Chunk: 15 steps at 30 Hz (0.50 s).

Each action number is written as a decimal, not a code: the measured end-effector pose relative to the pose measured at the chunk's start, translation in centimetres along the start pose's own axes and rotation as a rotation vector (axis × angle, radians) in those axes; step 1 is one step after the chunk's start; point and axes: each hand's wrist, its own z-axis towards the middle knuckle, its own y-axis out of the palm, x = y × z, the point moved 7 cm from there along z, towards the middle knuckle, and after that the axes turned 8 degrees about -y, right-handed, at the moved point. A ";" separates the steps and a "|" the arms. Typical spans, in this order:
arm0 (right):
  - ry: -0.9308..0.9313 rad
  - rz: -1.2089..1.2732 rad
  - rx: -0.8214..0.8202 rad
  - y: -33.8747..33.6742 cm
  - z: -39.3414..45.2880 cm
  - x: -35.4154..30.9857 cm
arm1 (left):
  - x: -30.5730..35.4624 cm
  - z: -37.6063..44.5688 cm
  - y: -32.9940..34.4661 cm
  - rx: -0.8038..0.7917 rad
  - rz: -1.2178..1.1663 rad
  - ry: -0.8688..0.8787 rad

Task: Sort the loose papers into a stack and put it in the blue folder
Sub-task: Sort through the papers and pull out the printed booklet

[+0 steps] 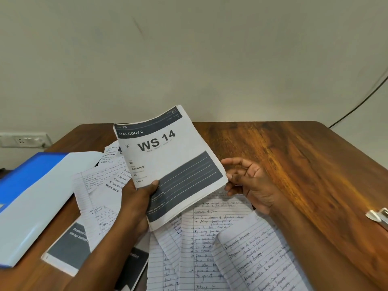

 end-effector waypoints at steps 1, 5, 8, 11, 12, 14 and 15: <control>-0.001 0.015 -0.005 0.0 0.0 -0.1 | -0.1 0.1 0.0 -0.018 -0.015 -0.024; 0.001 0.045 -0.014 0.1 0.1 -0.2 | -0.7 0.4 0.3 -0.081 -0.069 -0.108; 0.003 0.043 -0.011 0.0 0.2 -0.2 | -0.8 0.6 0.2 -0.092 -0.075 -0.116; 0.005 0.021 0.000 0.0 0.1 -0.1 | -0.7 0.6 0.2 -0.082 -0.046 -0.084; 0.006 0.011 -0.004 0.0 0.0 0.0 | -0.6 0.5 0.2 -0.068 -0.033 -0.067; 0.018 -0.022 -0.019 0.2 -0.1 0.2 | -0.4 0.4 0.0 -0.031 -0.002 -0.020; 0.027 -0.040 -0.023 0.2 -0.2 0.3 | -0.2 0.3 0.0 -0.012 0.018 0.008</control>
